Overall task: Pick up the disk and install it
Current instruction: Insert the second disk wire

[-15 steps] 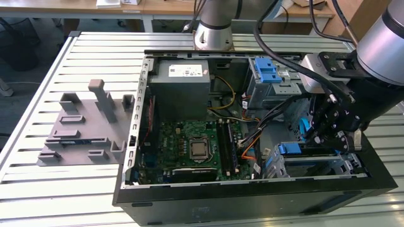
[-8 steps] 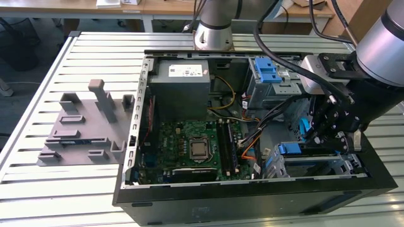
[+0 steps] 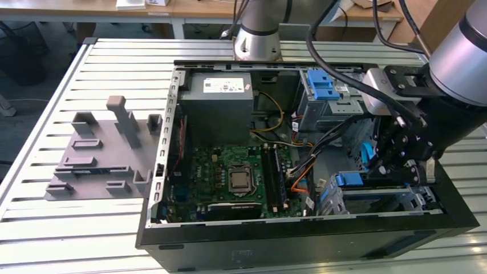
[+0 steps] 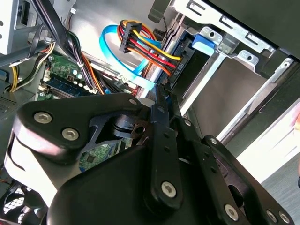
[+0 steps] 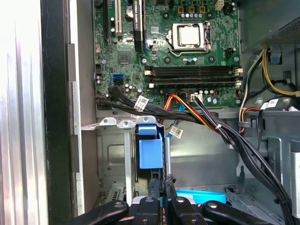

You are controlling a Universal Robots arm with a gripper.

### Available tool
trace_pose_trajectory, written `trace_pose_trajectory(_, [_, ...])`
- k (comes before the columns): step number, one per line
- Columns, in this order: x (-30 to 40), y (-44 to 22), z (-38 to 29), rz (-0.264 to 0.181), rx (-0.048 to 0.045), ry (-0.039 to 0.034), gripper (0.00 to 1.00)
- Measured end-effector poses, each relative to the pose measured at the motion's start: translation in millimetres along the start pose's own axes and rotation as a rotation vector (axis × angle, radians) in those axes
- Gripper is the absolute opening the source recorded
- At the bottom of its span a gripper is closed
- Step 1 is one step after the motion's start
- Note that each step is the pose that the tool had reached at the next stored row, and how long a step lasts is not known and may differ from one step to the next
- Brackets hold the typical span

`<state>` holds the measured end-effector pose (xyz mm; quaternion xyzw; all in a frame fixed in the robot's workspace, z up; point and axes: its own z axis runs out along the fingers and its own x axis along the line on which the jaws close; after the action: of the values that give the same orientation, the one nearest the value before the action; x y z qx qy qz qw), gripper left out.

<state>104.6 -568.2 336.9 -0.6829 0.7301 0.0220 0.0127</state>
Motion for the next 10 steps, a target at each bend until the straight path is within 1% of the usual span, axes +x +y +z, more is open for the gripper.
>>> trace_pose_trajectory(10, [0.0,-2.4,2.4,0.0,-0.0001,-0.0007,0.16])
